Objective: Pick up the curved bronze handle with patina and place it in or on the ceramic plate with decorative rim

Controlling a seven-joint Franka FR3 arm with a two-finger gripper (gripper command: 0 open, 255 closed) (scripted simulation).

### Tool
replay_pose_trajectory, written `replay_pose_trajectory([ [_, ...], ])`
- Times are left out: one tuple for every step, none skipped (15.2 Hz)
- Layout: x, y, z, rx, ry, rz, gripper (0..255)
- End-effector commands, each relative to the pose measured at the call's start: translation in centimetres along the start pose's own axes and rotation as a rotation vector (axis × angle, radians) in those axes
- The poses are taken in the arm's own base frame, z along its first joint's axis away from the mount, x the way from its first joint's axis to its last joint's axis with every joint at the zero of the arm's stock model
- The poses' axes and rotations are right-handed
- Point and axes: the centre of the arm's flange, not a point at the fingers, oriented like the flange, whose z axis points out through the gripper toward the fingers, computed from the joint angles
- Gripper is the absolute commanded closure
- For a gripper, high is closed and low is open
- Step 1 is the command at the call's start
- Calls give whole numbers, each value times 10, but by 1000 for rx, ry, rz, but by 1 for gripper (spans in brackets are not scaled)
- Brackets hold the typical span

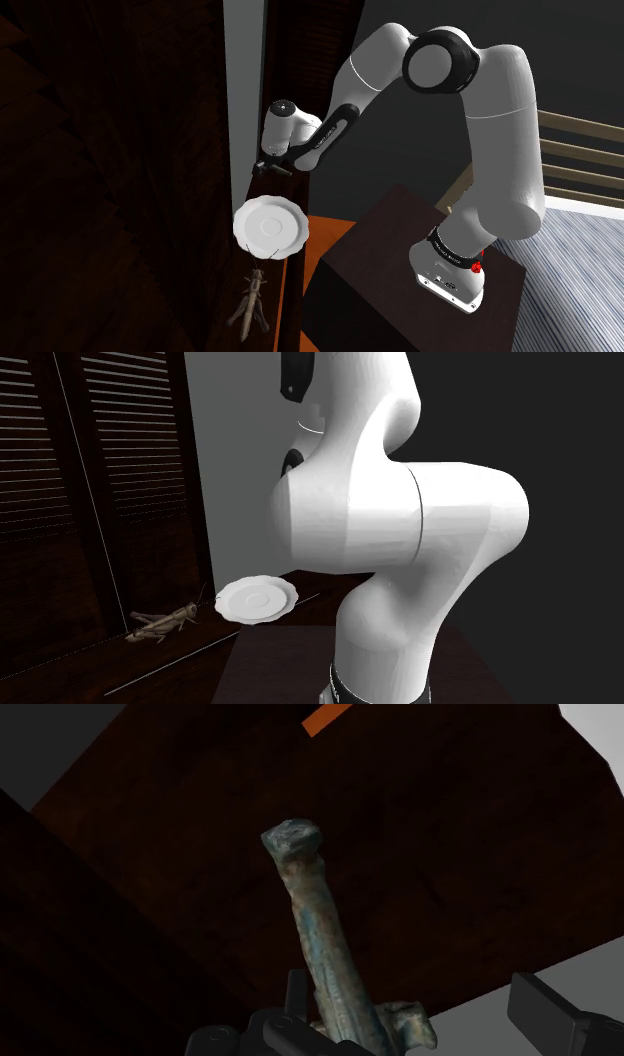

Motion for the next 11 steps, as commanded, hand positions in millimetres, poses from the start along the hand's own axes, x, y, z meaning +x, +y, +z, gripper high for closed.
replay_pose_trajectory([
  [0, 17, 11, -17, -11, 14, 255],
  [-2, 14, 10, -17, -11, 13, 255],
  [-1, 14, 10, -17, -11, 13, 255],
  [-3, 16, 14, -17, -11, 13, 255],
  [-2, 16, 10, -17, -11, 13, 255],
  [-4, 18, 6, -17, -11, 13, 255],
  [-2, 18, 1, -17, -11, 13, 255],
  [-1, 19, -4, -17, -11, 13, 255],
  [0, 20, -9, -17, -11, 13, 255],
  [1, 20, -14, -17, -11, 13, 255],
  [2, 21, -19, -17, -11, 13, 255],
])
